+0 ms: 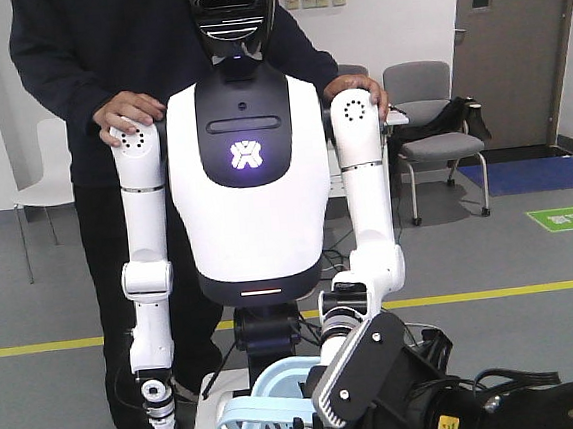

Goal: Pick snacks and fruit into basket
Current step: 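Open the left gripper to release the box into the basket, then raise the left gripper up and away from the basket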

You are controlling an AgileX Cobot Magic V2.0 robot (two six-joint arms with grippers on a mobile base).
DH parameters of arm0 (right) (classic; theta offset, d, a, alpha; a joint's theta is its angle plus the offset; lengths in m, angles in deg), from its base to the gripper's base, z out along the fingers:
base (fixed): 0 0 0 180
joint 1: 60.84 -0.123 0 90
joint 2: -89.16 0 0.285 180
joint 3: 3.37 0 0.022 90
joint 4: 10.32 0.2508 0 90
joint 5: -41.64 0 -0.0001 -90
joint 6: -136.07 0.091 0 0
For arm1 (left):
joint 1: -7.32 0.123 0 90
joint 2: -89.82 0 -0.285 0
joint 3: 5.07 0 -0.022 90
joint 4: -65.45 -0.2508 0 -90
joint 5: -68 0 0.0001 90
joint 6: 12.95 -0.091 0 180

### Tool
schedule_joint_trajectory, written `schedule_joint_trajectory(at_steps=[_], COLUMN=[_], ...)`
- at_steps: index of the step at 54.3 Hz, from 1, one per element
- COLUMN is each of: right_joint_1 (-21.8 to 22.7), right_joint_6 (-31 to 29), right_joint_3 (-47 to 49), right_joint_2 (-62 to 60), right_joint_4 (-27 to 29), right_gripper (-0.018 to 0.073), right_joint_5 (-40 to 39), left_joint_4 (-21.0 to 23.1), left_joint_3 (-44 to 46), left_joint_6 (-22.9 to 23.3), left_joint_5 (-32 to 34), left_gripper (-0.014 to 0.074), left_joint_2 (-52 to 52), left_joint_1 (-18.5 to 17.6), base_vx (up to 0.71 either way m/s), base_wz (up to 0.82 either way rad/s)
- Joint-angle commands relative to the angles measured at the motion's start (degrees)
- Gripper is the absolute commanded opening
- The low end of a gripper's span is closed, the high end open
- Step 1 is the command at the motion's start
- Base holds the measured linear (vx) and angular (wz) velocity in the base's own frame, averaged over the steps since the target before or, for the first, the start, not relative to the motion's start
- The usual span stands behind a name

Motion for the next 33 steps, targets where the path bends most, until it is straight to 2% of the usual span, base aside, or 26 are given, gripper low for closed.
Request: schedule_joint_trajectory(at_steps=[1,4,7,13,20,24,30,33], right_joint_1=[0.0,0.0,0.0,0.0,0.0,0.0,0.0,0.0], right_joint_6=[-0.2,-0.2,-0.2,-0.2,-0.2,-0.2,-0.2,-0.2], right_joint_3=[1.7,1.7,1.7,1.7,1.7,1.7,1.7,1.7], right_joint_2=[-2.3,-2.3,-2.3,-2.3,-2.3,-2.3,-2.3,-2.3], right_joint_4=[-2.6,-2.6,-2.6,-2.6,-2.6,-2.6,-2.6,-2.6], right_gripper=[-0.0013,-0.0013,-0.0013,-0.0013,-0.0013,-0.0013,-0.0013,-0.0013], right_joint_5=[1.2,1.2,1.2,1.2,1.2,1.2,1.2,1.2], left_joint_4=[0.4,-0.1,-1.1,-2.9,-5.7,-8.7,-15.8,-20.6], left_joint_3=[0.4,-0.2,-1.2,-3.9,-7.2,-8.6,-10.1,-10.1], left_joint_6=[0.2,0.2,0.2,-0.9,-7.4,-13.5,-22.9,-27.1], left_joint_5=[14.2,14.2,14.2,14.2,14.2,14.1,12.9,10.1], left_gripper=[0.0578,0.0477,0.0330,-0.0010,-0.0006,-0.0004,0.0001,0.0001], left_joint_2=[3.1,3.8,4.7,7.2,10.8,13.0,17.0,19.6], left_joint_1=[0.1,0.1,0.2,0.7,2.0,3.0,4.2,4.6], base_vx=[0.00,0.00,0.00,0.00,0.00,0.00,0.00,0.00], base_wz=[0.00,0.00,0.00,0.00,0.00,0.00,0.00,0.00])
